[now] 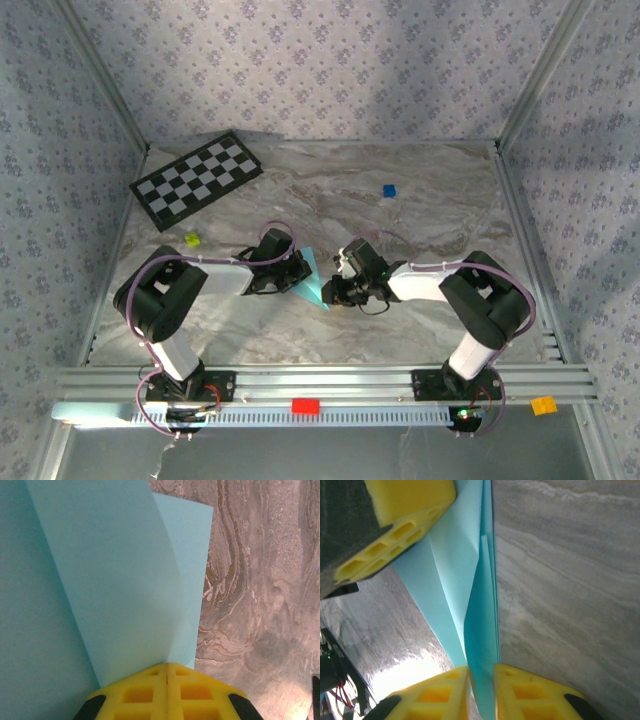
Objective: Fold a paper plane with a square sheet of paper (pick it up from the middle)
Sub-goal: Fourth fold the wing at the center of the table.
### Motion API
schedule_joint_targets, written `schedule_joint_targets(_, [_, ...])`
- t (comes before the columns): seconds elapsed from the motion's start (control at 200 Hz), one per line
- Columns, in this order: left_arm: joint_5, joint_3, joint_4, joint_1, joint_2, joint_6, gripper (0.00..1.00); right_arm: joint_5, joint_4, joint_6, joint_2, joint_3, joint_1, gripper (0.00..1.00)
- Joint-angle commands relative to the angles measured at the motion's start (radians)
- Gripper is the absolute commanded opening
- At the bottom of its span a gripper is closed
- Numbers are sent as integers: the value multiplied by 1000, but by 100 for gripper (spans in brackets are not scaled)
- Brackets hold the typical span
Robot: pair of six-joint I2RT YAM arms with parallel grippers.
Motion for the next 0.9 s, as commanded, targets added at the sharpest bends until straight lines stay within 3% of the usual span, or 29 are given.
schedule_joint_targets(0.0, [-24, -26, -14, 5, 2, -3, 0, 2, -116, -2, -62, 41, -11, 23])
schedule_joint_targets(0.19, [-25, -28, -12, 3, 0, -4, 0, -32, -160, -41, -96, 125, -27, 26])
schedule_joint_targets(0.33, [-24, -28, -8, 2, 1, -4, 0, -98, -157, -61, -29, 194, -4, 12])
schedule_joint_targets(0.525, [-24, -26, -4, 1, 5, -6, 0, -67, -138, -28, 62, 223, 21, 0])
schedule_joint_targets(0.895, [-23, -26, -6, 1, 5, -5, 0, -37, -113, -10, 126, 187, 16, 0])
